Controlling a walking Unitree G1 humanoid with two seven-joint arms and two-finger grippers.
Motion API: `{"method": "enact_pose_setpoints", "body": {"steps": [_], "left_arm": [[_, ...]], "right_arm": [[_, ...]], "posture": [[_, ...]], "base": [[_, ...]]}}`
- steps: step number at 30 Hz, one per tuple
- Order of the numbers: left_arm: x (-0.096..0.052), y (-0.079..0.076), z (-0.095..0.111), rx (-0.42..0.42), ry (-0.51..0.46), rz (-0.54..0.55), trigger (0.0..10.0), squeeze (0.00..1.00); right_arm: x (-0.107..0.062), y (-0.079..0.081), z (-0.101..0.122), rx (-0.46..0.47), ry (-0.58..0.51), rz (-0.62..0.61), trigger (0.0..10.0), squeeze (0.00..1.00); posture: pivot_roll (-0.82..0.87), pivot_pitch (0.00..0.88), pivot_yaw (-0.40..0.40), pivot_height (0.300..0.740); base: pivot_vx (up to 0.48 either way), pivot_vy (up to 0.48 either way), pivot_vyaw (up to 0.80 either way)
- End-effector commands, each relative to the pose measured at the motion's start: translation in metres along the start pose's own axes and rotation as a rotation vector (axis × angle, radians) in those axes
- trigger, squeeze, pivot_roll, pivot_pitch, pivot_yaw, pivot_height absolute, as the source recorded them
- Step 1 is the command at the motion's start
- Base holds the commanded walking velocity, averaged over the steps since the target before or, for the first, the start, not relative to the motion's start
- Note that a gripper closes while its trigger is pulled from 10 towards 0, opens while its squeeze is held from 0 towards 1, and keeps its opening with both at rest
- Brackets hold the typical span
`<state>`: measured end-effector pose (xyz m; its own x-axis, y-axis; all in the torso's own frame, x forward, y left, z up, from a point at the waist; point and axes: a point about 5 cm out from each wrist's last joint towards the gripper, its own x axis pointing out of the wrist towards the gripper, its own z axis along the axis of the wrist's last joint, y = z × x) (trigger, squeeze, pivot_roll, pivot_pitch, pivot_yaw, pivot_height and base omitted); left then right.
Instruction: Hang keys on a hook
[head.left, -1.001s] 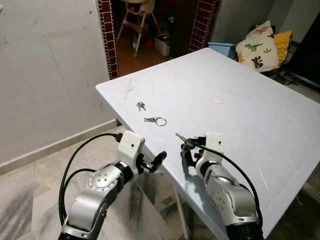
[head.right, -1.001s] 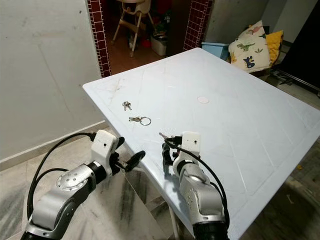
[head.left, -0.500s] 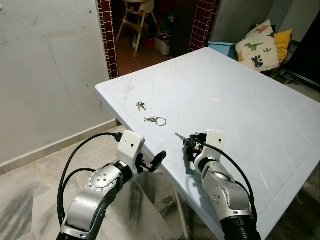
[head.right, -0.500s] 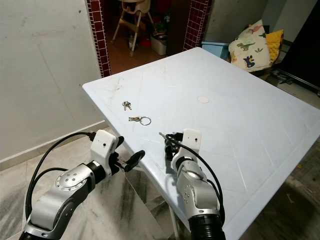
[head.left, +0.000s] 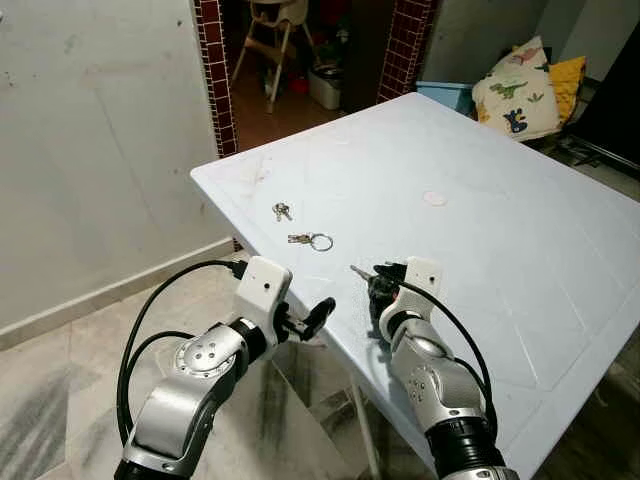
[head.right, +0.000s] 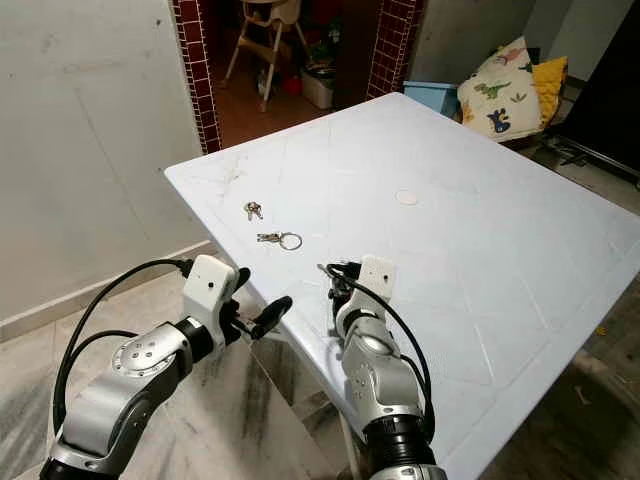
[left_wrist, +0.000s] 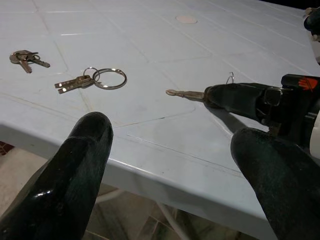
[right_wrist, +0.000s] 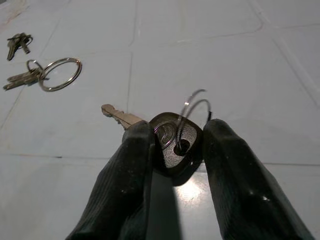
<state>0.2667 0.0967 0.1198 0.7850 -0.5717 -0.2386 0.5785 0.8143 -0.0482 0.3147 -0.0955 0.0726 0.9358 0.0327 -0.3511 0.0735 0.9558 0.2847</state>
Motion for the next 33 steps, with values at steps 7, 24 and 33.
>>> {"method": "enact_pose_setpoints", "body": {"steps": [7, 24, 33], "left_arm": [[0.001, -0.001, 0.002, 0.019, 0.002, -0.008, 10.0, 0.0], [0.002, -0.001, 0.003, 0.022, -0.006, -0.001, 10.0, 0.0], [0.005, 0.001, 0.004, 0.02, -0.019, 0.021, 10.0, 0.0]], "right_arm": [[0.003, -0.009, 0.001, 0.006, -0.009, -0.053, 0.0, 0.0], [0.005, -0.013, 0.011, -0.023, -0.066, -0.074, 0.0, 0.0], [0.001, 0.007, 0.054, -0.061, -0.278, 0.077, 0.0, 0.0]], "posture": [[0.12, 0.032, -0.043, 0.74], [0.12, 0.031, -0.042, 0.74], [0.11, 0.029, -0.047, 0.74]], "base": [[0.0, 0.0, 0.0], [0.0, 0.0, 0.0], [0.0, 0.0, 0.0]]}}
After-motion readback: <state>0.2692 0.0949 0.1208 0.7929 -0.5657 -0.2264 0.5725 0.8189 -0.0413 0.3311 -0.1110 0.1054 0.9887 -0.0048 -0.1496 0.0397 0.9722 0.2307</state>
